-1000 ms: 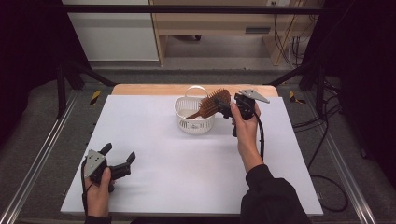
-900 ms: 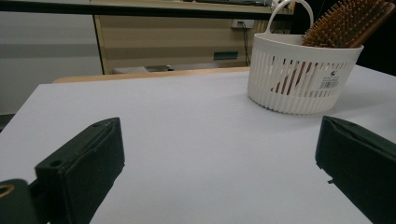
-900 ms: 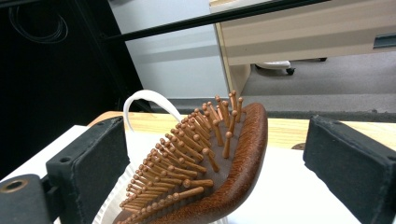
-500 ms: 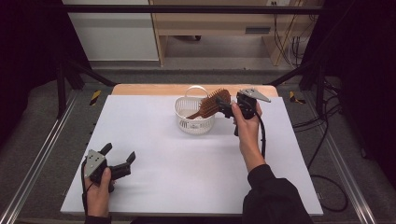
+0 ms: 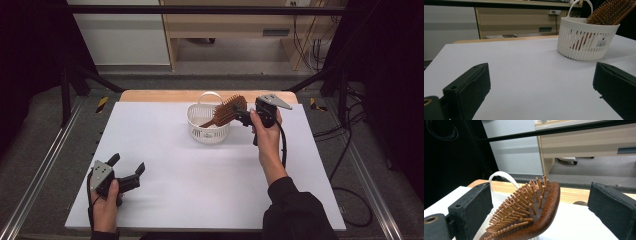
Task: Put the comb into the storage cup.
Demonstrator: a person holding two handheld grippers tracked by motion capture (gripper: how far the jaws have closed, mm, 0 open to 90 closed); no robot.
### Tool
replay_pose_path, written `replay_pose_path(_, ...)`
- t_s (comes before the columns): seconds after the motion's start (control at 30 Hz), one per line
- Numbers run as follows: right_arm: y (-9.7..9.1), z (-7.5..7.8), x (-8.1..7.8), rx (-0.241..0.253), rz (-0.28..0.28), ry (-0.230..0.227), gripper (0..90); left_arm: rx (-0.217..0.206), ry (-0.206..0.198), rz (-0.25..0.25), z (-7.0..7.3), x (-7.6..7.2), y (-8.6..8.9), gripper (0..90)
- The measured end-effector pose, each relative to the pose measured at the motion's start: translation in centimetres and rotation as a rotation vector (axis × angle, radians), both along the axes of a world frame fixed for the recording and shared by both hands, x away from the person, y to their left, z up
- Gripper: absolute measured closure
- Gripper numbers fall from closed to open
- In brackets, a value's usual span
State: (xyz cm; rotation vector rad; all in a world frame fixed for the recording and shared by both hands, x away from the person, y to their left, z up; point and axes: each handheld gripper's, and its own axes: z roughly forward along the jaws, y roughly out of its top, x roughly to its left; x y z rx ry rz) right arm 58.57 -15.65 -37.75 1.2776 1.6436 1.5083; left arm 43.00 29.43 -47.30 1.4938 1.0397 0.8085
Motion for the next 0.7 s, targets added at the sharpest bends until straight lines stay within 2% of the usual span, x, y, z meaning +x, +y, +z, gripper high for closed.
replay_pose_path(0.23,-0.2,1.1,-0.7,-0.018,0.003,-0.043,5.0,-0.002,-0.006,0.007,0.0,0.0,0.2,1.3)
replay_pose_path(0.7,-0.6,1.8,-1.1,-0.024,0.019,-0.064,7.5,-0.014,-0.006,0.018,0.0,0.0,0.5,1.3)
